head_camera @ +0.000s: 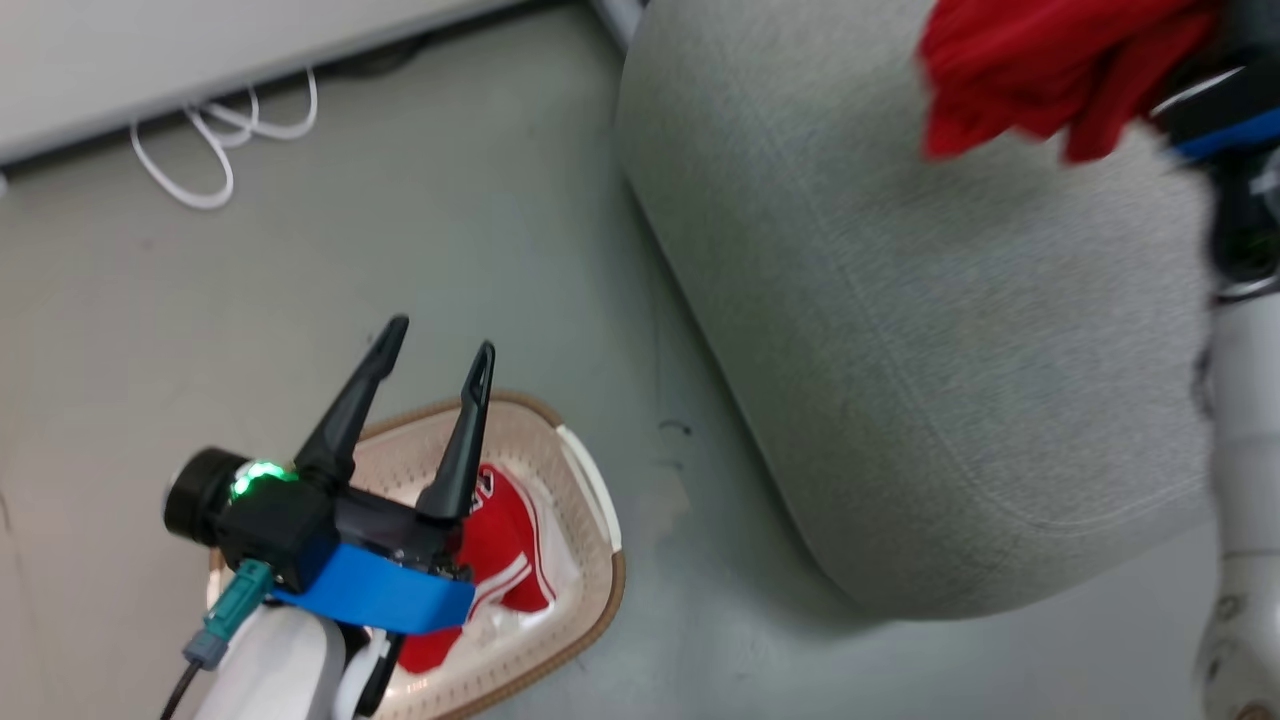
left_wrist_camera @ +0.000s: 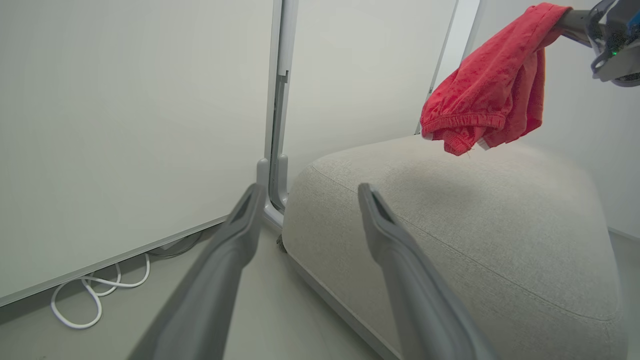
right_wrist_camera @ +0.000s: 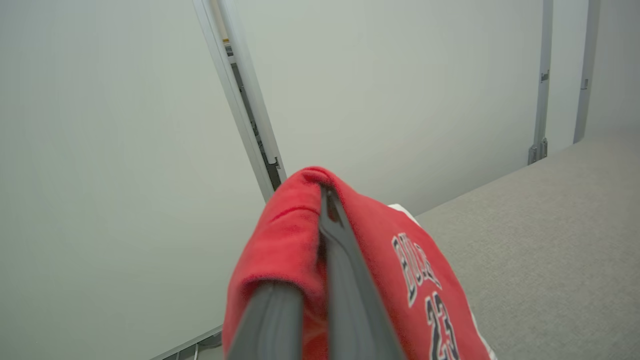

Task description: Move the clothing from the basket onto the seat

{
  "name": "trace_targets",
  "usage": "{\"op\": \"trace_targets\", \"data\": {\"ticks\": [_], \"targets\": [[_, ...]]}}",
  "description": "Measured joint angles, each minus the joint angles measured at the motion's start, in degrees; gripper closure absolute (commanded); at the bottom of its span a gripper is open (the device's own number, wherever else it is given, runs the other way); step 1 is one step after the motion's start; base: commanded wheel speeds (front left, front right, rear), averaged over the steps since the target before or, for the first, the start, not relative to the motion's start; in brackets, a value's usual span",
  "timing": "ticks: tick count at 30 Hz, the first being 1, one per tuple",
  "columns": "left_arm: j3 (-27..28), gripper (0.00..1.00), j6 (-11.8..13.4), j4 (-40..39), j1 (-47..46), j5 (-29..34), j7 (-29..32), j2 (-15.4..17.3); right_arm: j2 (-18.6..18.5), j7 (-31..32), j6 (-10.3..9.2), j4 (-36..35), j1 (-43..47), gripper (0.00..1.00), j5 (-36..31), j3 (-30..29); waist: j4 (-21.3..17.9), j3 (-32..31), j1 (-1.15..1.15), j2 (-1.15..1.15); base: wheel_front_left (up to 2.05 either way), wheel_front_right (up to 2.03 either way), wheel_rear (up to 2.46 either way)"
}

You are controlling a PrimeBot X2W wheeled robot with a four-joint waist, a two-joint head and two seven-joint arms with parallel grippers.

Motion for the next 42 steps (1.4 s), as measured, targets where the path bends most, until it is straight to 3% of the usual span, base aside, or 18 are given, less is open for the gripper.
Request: {"op": "trace_targets", "data": {"ticks": [3, 8, 14, 20, 21, 22, 23, 24, 29, 42], "targets": [[-0.1, 0.0, 0.0, -2.0, -2.0, 0.7, 0.0, 1.0, -2.6, 1.6, -0.01, -0.4, -3.6, 1.0, 0.3, -5.2, 1.0, 4.0, 0.0, 0.0, 0.0, 0.0, 0.0], [-0.3, 0.0, 0.0, -5.5, -4.0, 1.8, 0.0, 2.9, -6.2, 1.5, 0.0, 2.4, -8.2, 1.0, -4.8, -14.6, 2.6, 10.9, 0.02, 0.0, 0.0, 0.0, 0.0], [-0.6, 0.0, 0.0, -8.9, -5.4, 3.0, 0.0, 3.9, -6.1, 0.5, 0.0, 7.8, -9.6, 1.0, -10.7, -22.3, 4.5, 17.6, 0.02, 0.0, 0.0, 0.0, 0.0], [0.1, 0.0, 0.0, -9.8, -5.4, 3.4, 0.0, 4.2, -5.2, -0.6, 0.01, 13.7, -9.0, 1.0, -18.0, -25.5, 6.3, 20.2, 0.01, 0.0, 0.0, 0.0, 0.0], [0.1, 0.0, 0.0, -9.7, -5.4, 3.4, 0.0, 4.2, -5.1, -0.9, 0.0, 14.6, -8.8, 0.85, -18.7, -26.1, 6.5, 20.1, 0.02, 0.0, 0.0, 0.0, 0.0], [0.1, 0.0, 0.0, -9.6, -5.4, 3.4, 0.0, 4.1, -4.9, -1.2, 0.0, 15.2, -8.6, 0.6, -19.5, -26.6, 6.5, 19.8, 0.02, 0.0, 0.0, 0.0, 0.0], [0.1, 0.0, 0.0, -9.6, -5.4, 3.4, 0.0, 3.9, -4.7, -1.5, 0.0, 15.7, -8.6, 0.53, -20.3, -27.0, 6.6, 19.4, 0.01, 0.0, 0.0, 0.0, 0.0], [0.1, 0.0, 0.0, -9.4, -5.4, 3.4, 0.0, 3.7, -4.5, -1.9, 0.0, 16.2, -8.6, 0.0, -20.3, -27.4, 6.6, 19.0, 0.01, 0.0, 0.0, 0.0, 0.0], [0.2, 0.0, 0.0, -8.1, -5.3, 2.7, 0.0, 2.0, -3.5, -2.6, 0.01, 18.7, -7.8, 0.0, -21.8, -26.5, 6.9, 15.5, 0.0, 0.0, 0.0, 0.0, 0.0], [2.7, 0.0, 0.0, -0.4, 2.2, -0.2, 0.0, -4.2, -0.8, -7.1, 0.0, 18.9, 4.0, 0.0, -27.9, -15.2, 7.8, 0.5, -0.02, 0.0, 0.0, 0.0, 0.0]]}}
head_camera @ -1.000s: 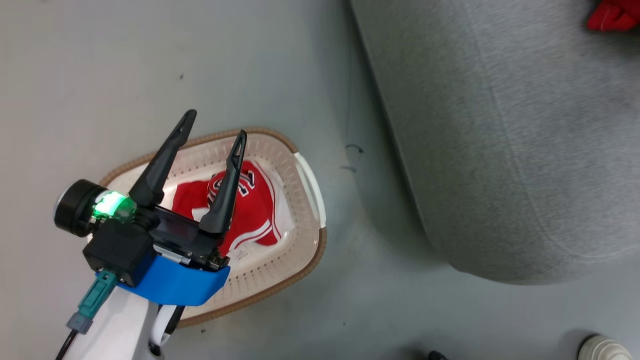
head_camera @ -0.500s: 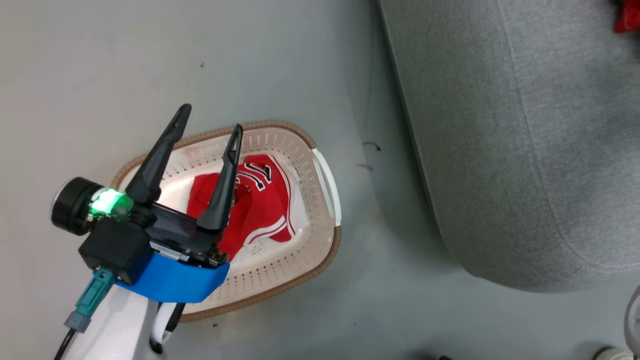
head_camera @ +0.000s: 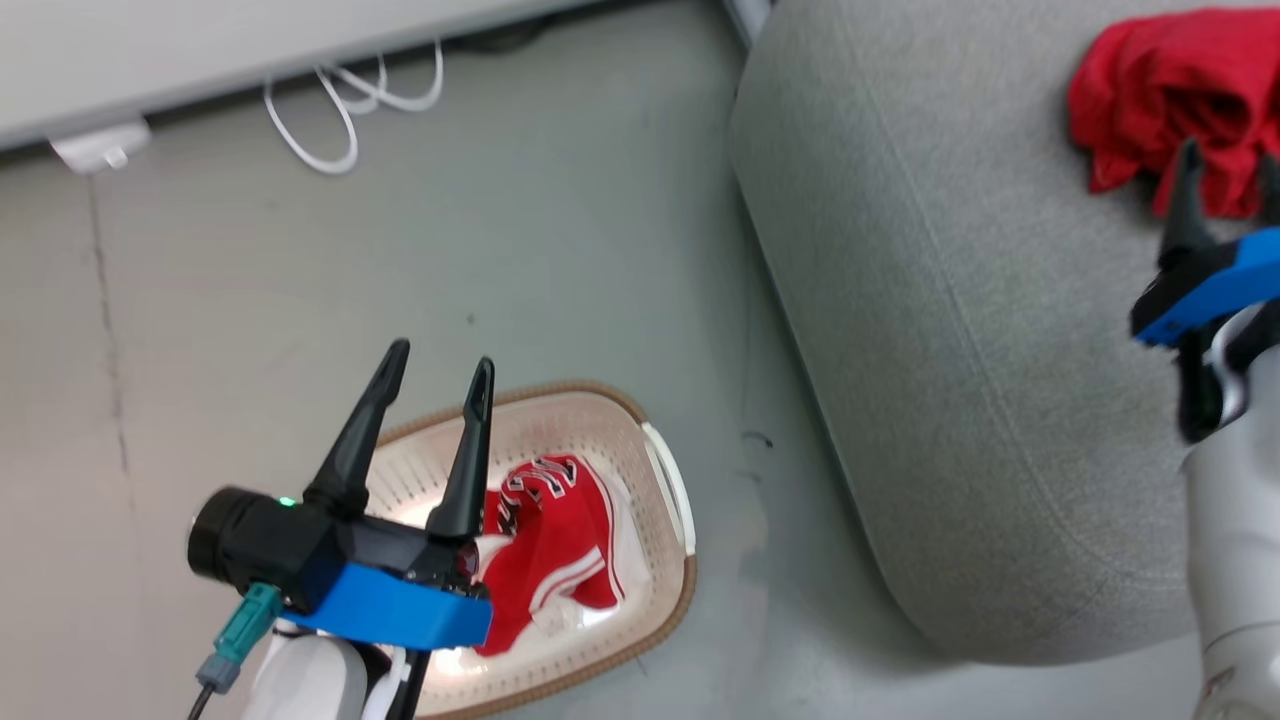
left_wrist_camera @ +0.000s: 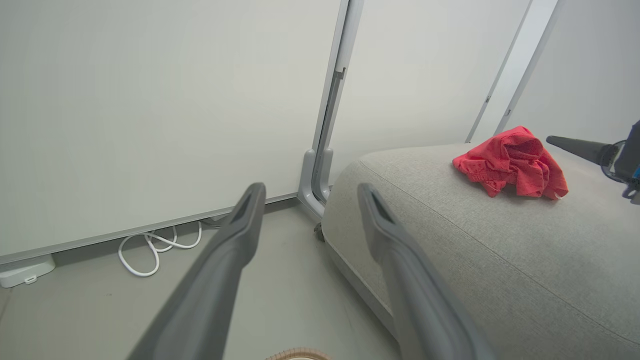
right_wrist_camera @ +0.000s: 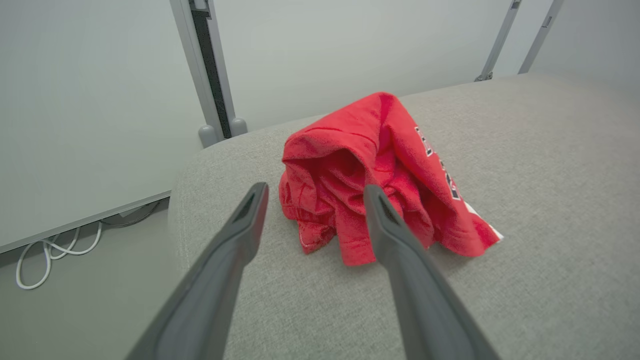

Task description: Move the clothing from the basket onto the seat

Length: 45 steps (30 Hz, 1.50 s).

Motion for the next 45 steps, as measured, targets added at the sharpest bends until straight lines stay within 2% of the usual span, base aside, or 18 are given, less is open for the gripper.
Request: {"op": "trace_targets", "data": {"ticks": [6, 11, 18, 25, 34, 45], "targets": [[2.3, 0.0, 0.0, 3.5, 3.5, -0.1, 0.0, -2.2, 3.7, -2.1, 0.0, -5.1, 8.1, 0.0, 3.2, 5.3, 1.1, -7.1, -0.01, 0.0, 0.0, 0.0, 0.0], [3.9, 0.0, 0.0, 5.9, 5.3, -0.2, 0.0, -3.4, 5.6, -2.9, 0.0, -12.8, 17.9, 0.0, 7.0, 10.3, 3.0, -11.7, -0.01, 0.0, 0.0, 0.0, 0.0], [7.3, 0.0, 0.0, 8.7, 7.7, 0.1, 0.0, -4.5, 6.5, -3.1, 0.0, -26.3, 31.4, 0.0, 11.0, 14.9, 6.2, -16.4, 0.0, 0.0, 0.0, 0.0, 0.0], [9.8, 0.0, 0.0, 11.4, 8.6, 0.6, 0.0, -5.0, 6.7, -3.0, 0.0, -35.2, 41.7, 0.0, 12.1, 20.4, 10.0, -19.0, 0.0, 0.0, 0.0, 0.0, 0.0], [13.6, 0.0, 0.0, 12.6, 10.5, 1.1, 0.0, -5.0, 6.7, 0.5, 0.0, -41.4, 47.5, 0.0, 10.4, 24.2, 12.6, -21.0, 0.0, 0.0, 0.0, 0.0, 0.0], [14.5, 0.0, 0.0, 12.5, 12.2, 2.0, 0.0, -5.2, 6.7, 1.7, 0.0, -43.6, 49.0, 0.0, 12.2, 23.5, 13.5, -21.5, 0.01, 0.0, 0.0, 0.0, 0.0]]}}
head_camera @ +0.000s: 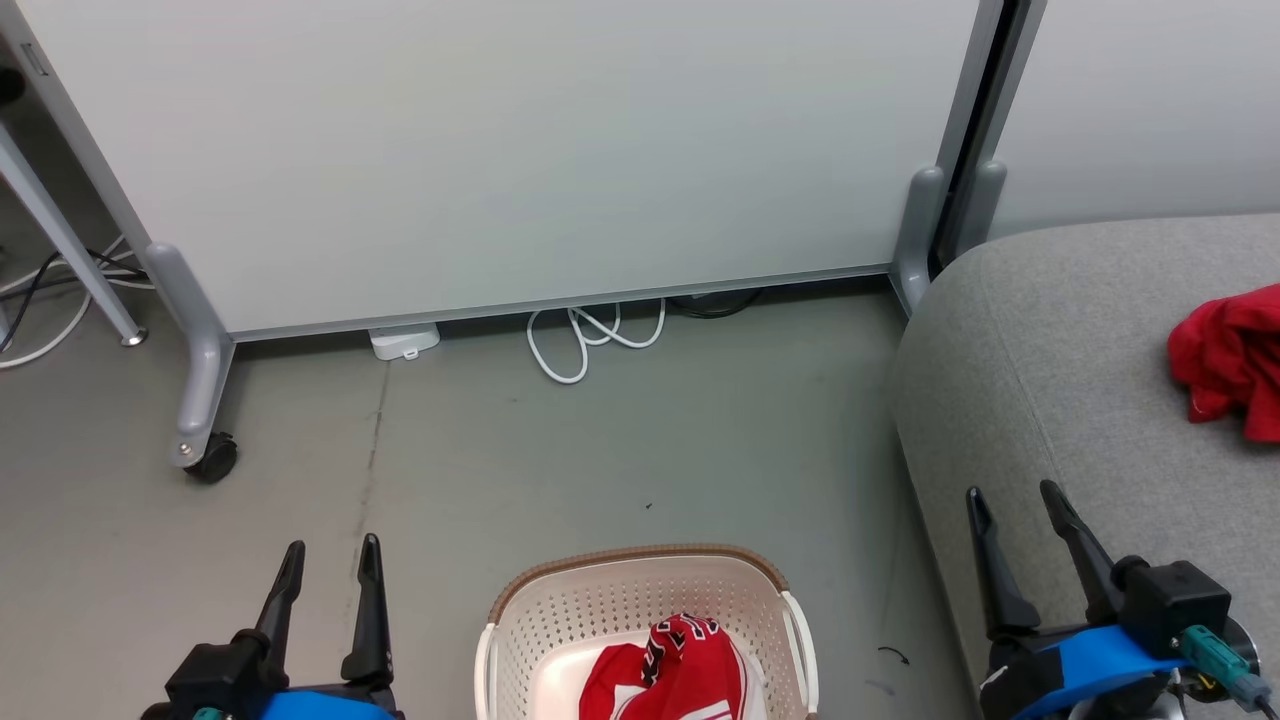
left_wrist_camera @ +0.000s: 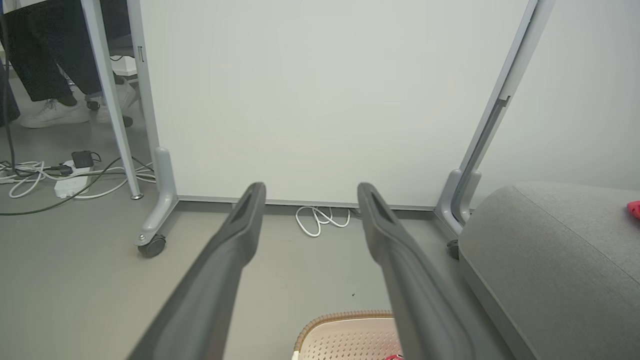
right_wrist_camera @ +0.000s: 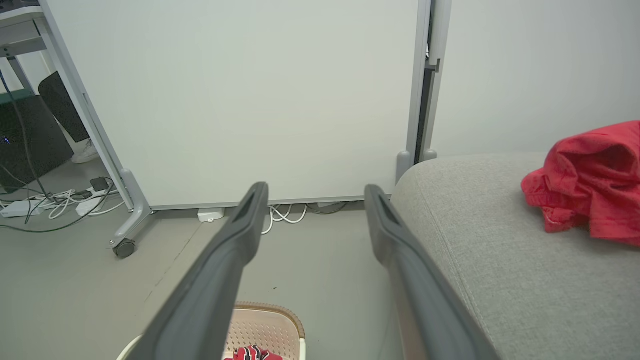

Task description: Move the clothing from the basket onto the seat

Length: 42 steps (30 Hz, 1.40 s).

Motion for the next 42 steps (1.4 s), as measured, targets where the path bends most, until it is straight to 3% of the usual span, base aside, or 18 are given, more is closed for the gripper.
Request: {"op": "trace_targets", "data": {"ticks": [25, 33, 42], "targets": [[-3.6, 0.0, 0.0, 1.7, -1.7, -0.1, 0.0, 1.0, 0.0, -0.6, 0.0, -0.1, -1.4, 0.0, 1.5, 2.4, -2.7, 3.4, 0.0, 0.0, 0.0, 0.0, 0.0], [-11.2, 0.0, 0.0, 11.6, -8.4, -2.7, 0.0, 2.4, 0.0, -1.2, 0.0, -0.4, -5.2, 0.0, 1.7, 6.7, -7.5, 9.1, 0.01, 0.0, 0.0, 0.0, 0.0], [-20.6, 0.0, 0.0, 24.6, -19.8, -8.8, 0.3, 4.4, 0.0, -3.2, 0.0, -0.5, -11.3, 0.0, 3.7, 11.7, -13.5, 20.3, 0.02, 0.0, 0.0, 0.0, 0.0]]}}
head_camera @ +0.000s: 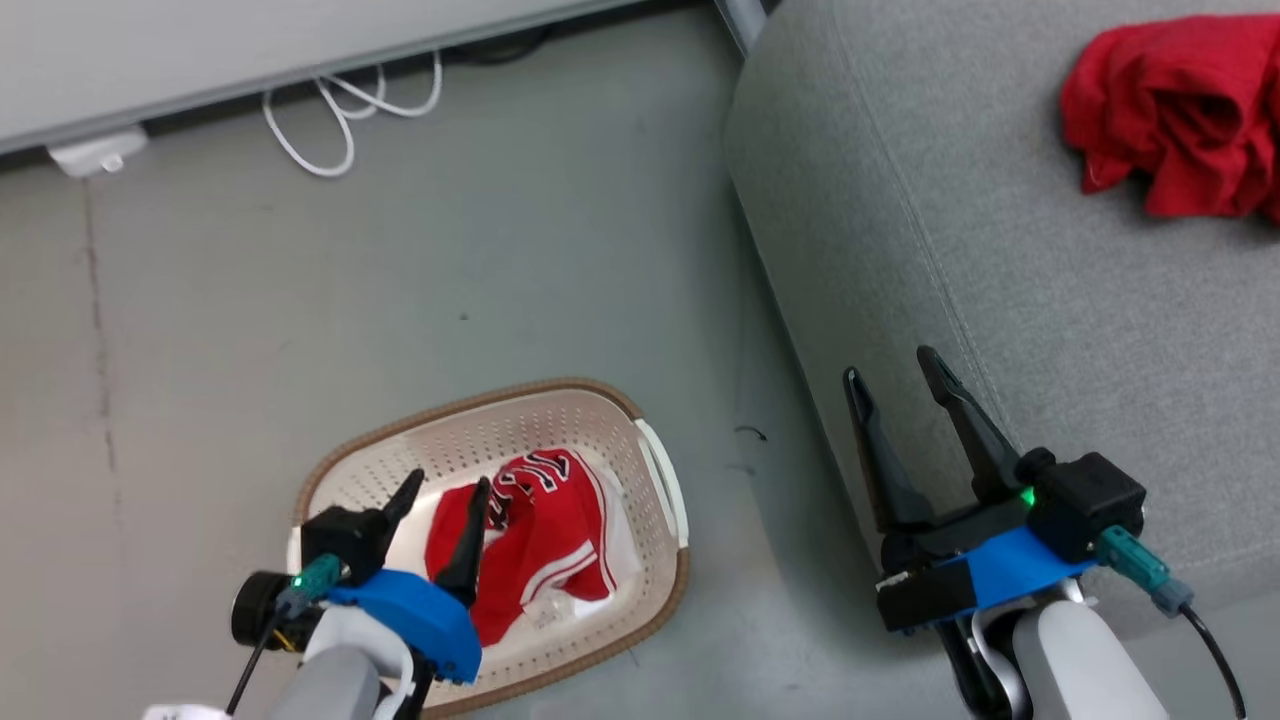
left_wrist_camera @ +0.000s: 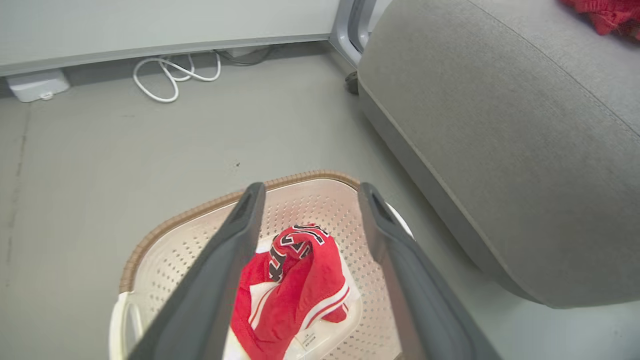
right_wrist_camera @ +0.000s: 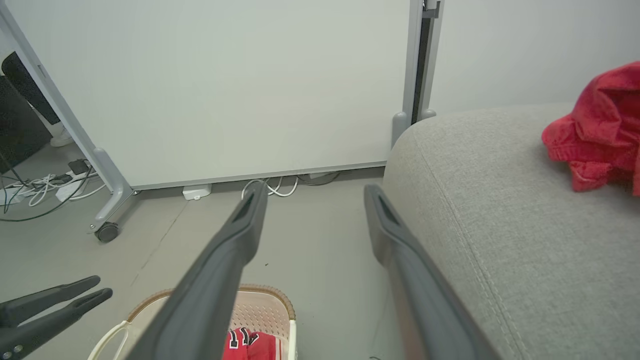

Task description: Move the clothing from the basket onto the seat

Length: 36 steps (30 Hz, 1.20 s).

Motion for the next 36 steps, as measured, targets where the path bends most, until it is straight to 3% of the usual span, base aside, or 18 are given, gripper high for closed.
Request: {"op": "trace_targets", "data": {"ticks": [8, 18, 36], "targets": [[-7.2, 0.0, 0.0, 7.9, -11.1, -4.0, 1.2, 2.2, 0.0, -1.3, 0.0, -0.1, -5.0, 0.0, 2.0, 2.6, -3.8, 11.3, 0.01, 0.0, 0.0, 0.0, 0.0], [-12.4, 0.0, 0.0, 15.0, -18.7, -10.1, 7.7, 3.0, 0.0, -1.6, 0.0, -2.1, -8.2, 0.0, 5.2, 4.1, -6.9, 21.9, 0.0, 0.0, 0.0, 0.0, 0.0], [-16.0, 0.0, 0.0, 20.3, -26.1, -15.0, 8.8, 5.4, 0.0, -1.6, 0.0, -4.9, -9.3, 0.0, 9.9, 6.4, -11.9, 29.2, -0.01, 0.0, 0.0, 0.0, 0.0]]}}
